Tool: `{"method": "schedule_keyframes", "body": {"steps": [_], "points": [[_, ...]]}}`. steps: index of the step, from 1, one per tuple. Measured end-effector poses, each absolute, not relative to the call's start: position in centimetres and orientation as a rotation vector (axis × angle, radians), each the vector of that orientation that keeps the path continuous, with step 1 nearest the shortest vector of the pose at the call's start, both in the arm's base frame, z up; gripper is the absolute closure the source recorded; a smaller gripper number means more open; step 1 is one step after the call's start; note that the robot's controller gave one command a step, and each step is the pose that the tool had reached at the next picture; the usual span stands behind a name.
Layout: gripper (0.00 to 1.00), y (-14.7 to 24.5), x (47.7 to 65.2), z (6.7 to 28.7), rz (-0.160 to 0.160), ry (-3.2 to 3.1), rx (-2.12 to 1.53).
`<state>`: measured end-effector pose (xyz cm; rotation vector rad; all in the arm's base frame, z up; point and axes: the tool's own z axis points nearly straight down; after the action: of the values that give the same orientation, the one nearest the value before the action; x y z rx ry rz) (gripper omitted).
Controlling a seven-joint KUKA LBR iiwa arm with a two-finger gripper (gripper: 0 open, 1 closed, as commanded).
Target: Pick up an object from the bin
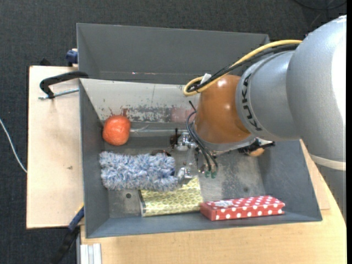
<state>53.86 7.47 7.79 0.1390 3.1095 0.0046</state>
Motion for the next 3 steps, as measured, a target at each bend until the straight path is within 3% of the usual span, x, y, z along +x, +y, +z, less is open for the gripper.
{"method": "schedule_keyframes", "body": {"steps": [1, 3], "points": [[1.0, 14.38, 52.17, 8.17, 0.003, 3.097, 0.524], [1.0, 14.5, 52.51, 7.91, 0.001, 3.096, 0.529]]}}
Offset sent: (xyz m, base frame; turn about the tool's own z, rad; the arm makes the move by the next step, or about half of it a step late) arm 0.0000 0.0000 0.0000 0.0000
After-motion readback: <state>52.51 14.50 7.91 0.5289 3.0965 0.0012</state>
